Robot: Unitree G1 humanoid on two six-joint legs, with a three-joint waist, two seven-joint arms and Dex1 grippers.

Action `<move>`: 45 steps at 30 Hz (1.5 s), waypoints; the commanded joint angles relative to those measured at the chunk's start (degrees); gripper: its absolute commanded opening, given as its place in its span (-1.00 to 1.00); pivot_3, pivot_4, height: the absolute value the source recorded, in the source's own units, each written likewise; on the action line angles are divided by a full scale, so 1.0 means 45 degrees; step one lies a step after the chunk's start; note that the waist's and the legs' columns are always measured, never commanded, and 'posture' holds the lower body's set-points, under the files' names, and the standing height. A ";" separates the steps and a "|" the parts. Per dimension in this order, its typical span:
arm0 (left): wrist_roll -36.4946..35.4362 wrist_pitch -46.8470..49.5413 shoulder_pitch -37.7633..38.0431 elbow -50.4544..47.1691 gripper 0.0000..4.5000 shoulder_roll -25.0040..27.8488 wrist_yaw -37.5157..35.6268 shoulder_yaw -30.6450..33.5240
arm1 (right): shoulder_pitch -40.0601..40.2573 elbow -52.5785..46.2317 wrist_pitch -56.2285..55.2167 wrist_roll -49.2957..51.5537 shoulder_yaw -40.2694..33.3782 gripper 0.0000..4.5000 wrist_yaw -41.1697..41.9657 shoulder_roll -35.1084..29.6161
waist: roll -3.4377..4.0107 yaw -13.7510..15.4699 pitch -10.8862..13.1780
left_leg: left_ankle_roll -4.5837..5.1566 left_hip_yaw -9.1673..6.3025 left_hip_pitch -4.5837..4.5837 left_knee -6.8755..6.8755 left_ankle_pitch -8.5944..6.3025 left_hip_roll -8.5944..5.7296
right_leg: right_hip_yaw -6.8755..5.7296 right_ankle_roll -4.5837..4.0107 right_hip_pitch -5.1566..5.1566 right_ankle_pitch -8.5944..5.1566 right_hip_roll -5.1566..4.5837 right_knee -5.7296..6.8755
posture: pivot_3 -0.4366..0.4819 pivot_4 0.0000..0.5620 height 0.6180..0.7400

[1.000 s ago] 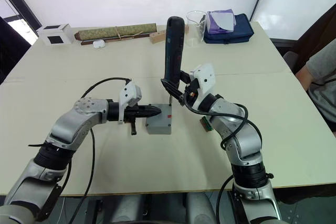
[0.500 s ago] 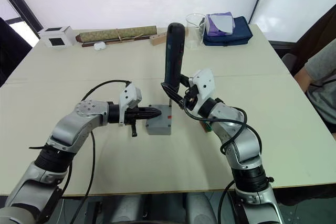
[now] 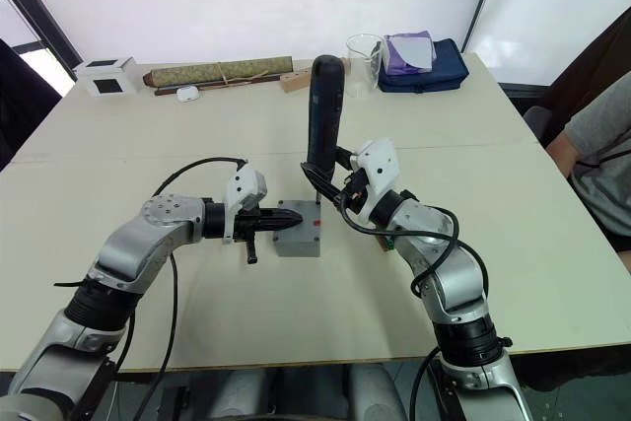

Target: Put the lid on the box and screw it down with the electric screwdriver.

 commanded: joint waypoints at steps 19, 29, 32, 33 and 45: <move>0.0208 0.0177 0.0156 0.0022 -1.00 0.0114 0.0038 -0.0197 | 0.0538 0.1309 0.0662 -0.0924 0.1067 -0.11 0.0343 -0.0316 | -0.0016 0.0007 -0.0143 | 0.0005 -0.0008 0.0011 -0.0030 -0.0004 0.0003 | -0.0005 -0.0004 0.0021 -0.0011 -0.0001 -0.0054 | -0.05 -0.47 1.00; 0.0182 0.0209 0.0180 -0.0012 -1.00 0.0129 0.0053 -0.0175 | 0.0544 0.1310 0.0726 -0.0937 0.1109 -0.11 0.0372 -0.0309 | -0.0017 0.0007 -0.0154 | 0.0004 -0.0006 0.0023 -0.0083 -0.0004 0.0002 | -0.0005 -0.0012 0.0021 -0.0026 -0.0006 -0.0084 | -0.05 -0.47 1.00; 0.0177 0.0224 0.0207 -0.0027 -1.00 0.0143 0.0057 -0.0168 | 0.0559 0.1277 0.0727 -0.0936 0.1133 -0.11 0.0402 -0.0332 | -0.0018 0.0006 -0.0156 | 0.0004 -0.0005 0.0025 -0.0088 -0.0004 0.0003 | -0.0004 0.0005 0.0021 -0.0038 -0.0006 -0.0089 | -0.05 -0.47 1.00; 0.0176 0.0225 0.0214 -0.0031 -1.00 0.0148 0.0055 -0.0171 | 0.0567 0.1261 0.0725 -0.0935 0.1138 -0.11 0.0411 -0.0338 | -0.0019 0.0007 -0.0157 | 0.0004 -0.0005 0.0026 -0.0092 -0.0004 0.0003 | -0.0004 0.0014 0.0021 -0.0044 -0.0006 -0.0090 | -0.05 -0.47 1.00; 0.0260 0.0105 0.0138 0.0170 -1.00 -0.0036 0.0101 -0.0309 | 0.0374 0.0697 0.0983 -0.0776 0.0949 -0.11 0.0572 -0.0666 | -0.0021 0.0021 -0.0160 | 0.0003 -0.0005 0.0039 -0.0141 -0.0003 0.0002 | -0.0004 0.0010 0.0018 -0.0058 -0.0014 -0.0108 | -0.05 -0.47 1.00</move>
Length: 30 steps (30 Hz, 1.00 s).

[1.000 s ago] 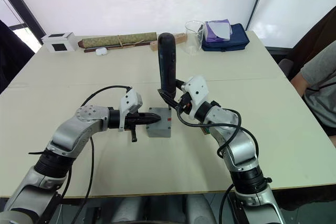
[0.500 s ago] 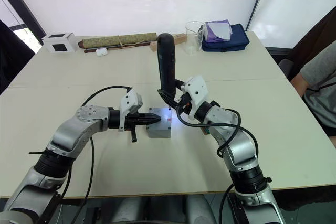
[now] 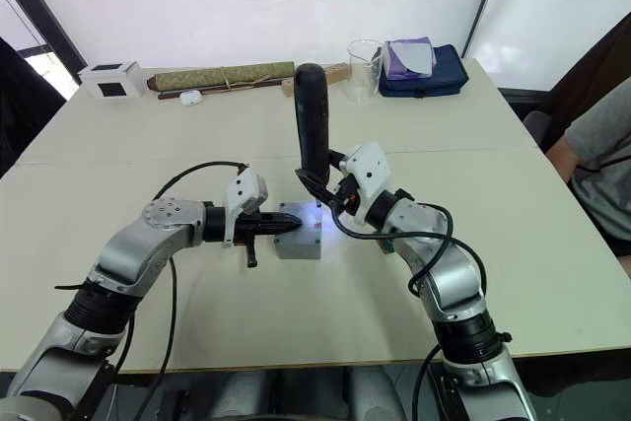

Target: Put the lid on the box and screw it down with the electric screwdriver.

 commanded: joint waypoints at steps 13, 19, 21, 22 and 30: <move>0.0375 -0.0405 0.0307 0.0585 -1.00 -0.0059 -0.0022 -0.0156 | -0.1568 -0.1312 0.3343 0.1851 -0.1433 -0.11 -0.0091 -0.0682 | 0.0010 0.0016 0.0015 | 0.0000 -0.0001 -0.0030 -0.0012 0.0000 -0.0001 | 0.0000 -0.0002 -0.0032 -0.0002 -0.0005 -0.0013 | -0.05 -0.47 1.00; 0.0045 -0.0586 0.0314 0.0942 -1.00 -0.0216 0.0070 0.0360 | -0.5766 -0.1462 0.7087 0.5286 -0.4428 -0.11 -0.0398 -0.2213 | 0.0064 0.0041 0.0189 | -0.0004 -0.0003 -0.0113 -0.0010 0.0003 -0.0005 | 0.0000 -0.0056 -0.0123 0.0036 -0.0009 0.0003 | -0.05 -0.47 1.00; -0.0192 -0.0611 0.0282 0.0989 -1.00 -0.0396 0.0136 0.0649 | -0.6510 -0.1155 0.7832 0.5858 -0.4952 -0.11 -0.0556 -0.2577 | 0.0064 0.0043 0.0188 | -0.0002 -0.0004 -0.0150 -0.0014 0.0003 -0.0005 | -0.0005 -0.0046 -0.0159 0.0042 -0.0006 0.0005 | -0.05 -0.47 1.00; -0.0428 -0.0623 0.0303 0.0920 -1.00 -0.0529 0.0145 0.0870 | -0.6681 -0.1071 0.8221 0.6117 -0.5138 -0.11 -0.0732 -0.2636 | 0.0057 0.0043 0.0186 | -0.0002 -0.0009 -0.0154 -0.0025 0.0003 -0.0004 | -0.0011 -0.0042 -0.0162 0.0043 -0.0006 0.0002 | -0.05 -0.47 1.00; -0.2537 0.0995 -0.0042 -0.1029 -1.00 -0.0175 -0.0258 0.2260 | -0.7449 0.1993 1.4400 0.7286 -0.6560 -0.11 -0.1183 -0.5461 | 0.0058 0.0109 0.0262 | -0.0003 -0.0001 -0.0344 -0.0002 0.0008 -0.0008 | -0.0008 -0.0023 -0.0353 0.0062 -0.0015 0.0036 | -0.05 -0.47 1.00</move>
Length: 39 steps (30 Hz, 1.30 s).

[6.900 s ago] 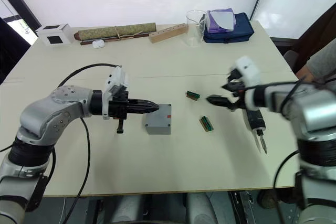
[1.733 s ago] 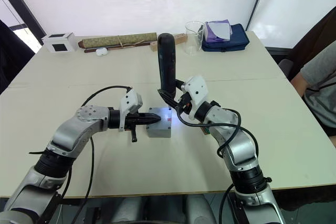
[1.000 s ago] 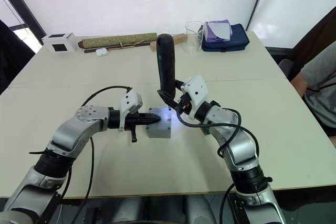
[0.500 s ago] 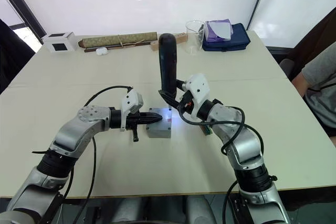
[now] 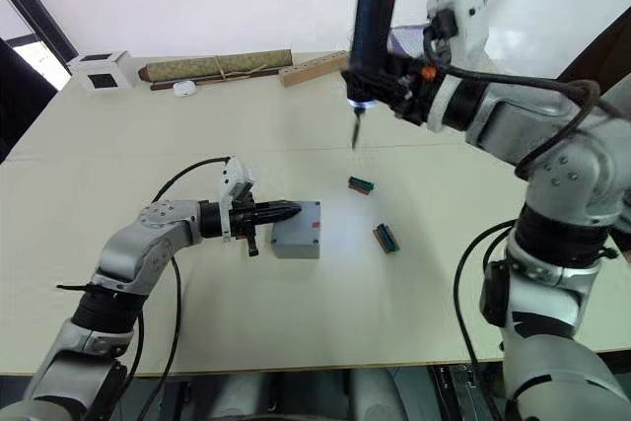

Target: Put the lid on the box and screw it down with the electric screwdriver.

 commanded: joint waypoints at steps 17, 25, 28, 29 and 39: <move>-0.1092 0.1311 -0.1301 -0.3618 -1.00 0.2598 -0.2191 -0.1505 | 0.2823 0.4971 0.0864 -0.2056 0.4176 -0.11 0.3686 -0.5886 | 0.0062 -0.0483 0.0202 | 0.0005 0.0076 -0.0065 0.0011 0.0001 0.0021 | 0.0028 0.0033 -0.0095 0.0008 0.0046 0.0021 | -0.05 -0.47 1.00; -0.0889 0.1327 -0.1161 -0.3171 -1.00 0.2636 -0.1850 -0.1250 | 0.2484 0.5622 -0.0650 -0.3466 0.5166 0.57 0.4318 -0.5789 | 0.0054 -0.0348 0.0206 | -0.0004 0.0070 -0.0113 0.0080 0.0006 0.0018 | 0.0021 0.0037 -0.0094 0.0008 0.0032 0.0017 | -0.05 -0.47 1.00; -0.1267 0.1758 -0.1061 -0.2994 -1.00 0.3006 -0.1877 -0.0648 | 0.2709 0.5076 -0.1600 -0.3923 0.4937 0.98 0.4315 -0.5747 | 0.0053 -0.0333 0.0206 | -0.0004 0.0065 -0.0129 0.0124 0.0005 0.0017 | 0.0016 0.0052 -0.0089 0.0017 0.0030 0.0018 | -0.05 -0.47 1.00; -0.1417 0.1831 -0.1032 -0.2868 -1.00 0.3079 -0.1800 -0.0308 | 0.2869 0.4839 -0.2223 -0.4171 0.4770 0.98 0.4231 -0.5777 | 0.0053 -0.0336 0.0207 | -0.0003 0.0063 -0.0130 0.0131 0.0005 0.0018 | 0.0013 0.0053 -0.0085 0.0018 0.0030 0.0019 | -0.05 -0.47 1.00; -0.3245 0.3881 0.0541 -0.2717 -1.00 0.3936 -0.0028 0.3687 | 0.5455 -0.1288 -0.8196 -0.2937 0.0139 0.98 0.2210 -0.1669 | 0.0011 -0.0328 0.0216 | -0.0002 0.0041 -0.0123 0.0152 0.0003 0.0021 | 0.0009 0.0060 -0.0085 0.0022 0.0033 0.0078 | -0.05 -0.47 1.00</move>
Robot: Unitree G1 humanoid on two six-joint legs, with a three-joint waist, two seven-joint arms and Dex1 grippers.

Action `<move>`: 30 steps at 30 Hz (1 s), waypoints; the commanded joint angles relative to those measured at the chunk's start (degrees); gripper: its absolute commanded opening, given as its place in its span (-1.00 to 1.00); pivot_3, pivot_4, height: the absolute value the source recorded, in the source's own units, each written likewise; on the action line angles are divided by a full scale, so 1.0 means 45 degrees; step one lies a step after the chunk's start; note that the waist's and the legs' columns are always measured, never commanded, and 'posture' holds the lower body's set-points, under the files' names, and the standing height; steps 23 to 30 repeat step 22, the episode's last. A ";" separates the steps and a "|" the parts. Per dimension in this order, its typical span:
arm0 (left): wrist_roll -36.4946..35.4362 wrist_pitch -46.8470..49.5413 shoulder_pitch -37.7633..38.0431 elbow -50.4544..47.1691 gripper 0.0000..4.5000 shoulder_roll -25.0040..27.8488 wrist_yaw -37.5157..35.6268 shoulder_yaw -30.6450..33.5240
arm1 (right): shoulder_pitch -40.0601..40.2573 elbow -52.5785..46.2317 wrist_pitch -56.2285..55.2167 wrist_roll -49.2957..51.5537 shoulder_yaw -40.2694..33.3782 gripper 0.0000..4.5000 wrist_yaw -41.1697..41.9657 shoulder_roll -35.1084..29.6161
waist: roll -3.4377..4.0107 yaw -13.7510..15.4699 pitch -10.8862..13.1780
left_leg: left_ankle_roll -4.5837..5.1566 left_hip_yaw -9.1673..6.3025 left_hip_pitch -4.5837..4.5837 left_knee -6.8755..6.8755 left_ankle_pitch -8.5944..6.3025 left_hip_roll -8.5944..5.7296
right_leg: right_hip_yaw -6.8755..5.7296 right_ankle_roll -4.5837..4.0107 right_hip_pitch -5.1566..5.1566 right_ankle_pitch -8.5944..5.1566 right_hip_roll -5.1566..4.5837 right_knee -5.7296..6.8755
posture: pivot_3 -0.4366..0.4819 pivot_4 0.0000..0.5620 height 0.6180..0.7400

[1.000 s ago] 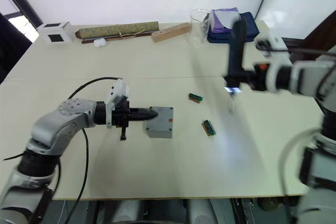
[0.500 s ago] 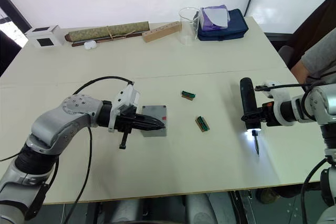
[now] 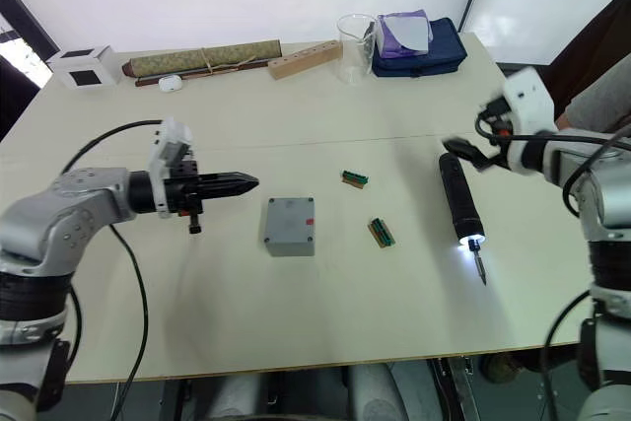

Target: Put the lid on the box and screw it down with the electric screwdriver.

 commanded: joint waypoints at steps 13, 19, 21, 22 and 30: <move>-0.1273 0.1191 0.7724 -0.3656 -1.00 0.1927 0.0619 0.2941 | 0.8448 -0.7610 0.1668 0.5249 -0.2004 0.98 0.2356 0.0922 | -0.0068 0.0396 -0.0007 | -0.0011 -0.0016 0.0049 0.0051 0.0000 -0.0010 | -0.0019 -0.0059 0.0111 0.0011 -0.0051 -0.0062 | -0.05 -0.47 1.00; -0.1385 0.0943 0.7867 -0.3478 -1.00 0.1382 0.1073 0.2551 | 0.8931 -0.7721 0.1493 0.4952 -0.1600 0.98 0.2713 0.0299 | -0.0084 0.0387 -0.0014 | -0.0012 0.0000 0.0134 0.0039 -0.0001 0.0000 | -0.0007 -0.0065 0.0179 0.0016 -0.0026 -0.0069 | -0.05 -0.47 1.00; -0.1439 0.0886 0.7781 -0.3383 -1.00 0.1140 0.1256 0.2488 | 0.9007 -0.7690 0.1472 0.5022 -0.1601 0.98 0.2714 0.0323 | -0.0084 0.0388 -0.0015 | -0.0012 0.0000 0.0131 0.0036 -0.0001 0.0000 | -0.0005 -0.0067 0.0178 0.0017 -0.0024 -0.0070 | -0.05 -0.47 1.00; -0.1463 0.0846 0.7816 -0.3385 -1.00 0.1028 0.1320 0.2505 | 0.9111 -0.7727 0.1434 0.5030 -0.1634 0.98 0.2722 0.0336 | -0.0084 0.0388 -0.0015 | -0.0012 0.0001 0.0131 0.0036 -0.0001 -0.0001 | -0.0003 -0.0065 0.0178 0.0018 -0.0024 -0.0070 | -0.05 -0.47 1.00; -0.1463 0.0846 0.7816 -0.3385 -1.00 0.1028 0.1320 0.2505 | 0.9111 -0.7727 0.1434 0.5030 -0.1634 0.98 0.2722 0.0336 | -0.0084 0.0388 -0.0015 | -0.0012 0.0001 0.0131 0.0036 -0.0001 -0.0001 | -0.0003 -0.0065 0.0178 0.0018 -0.0024 -0.0070 | -0.05 -0.47 1.00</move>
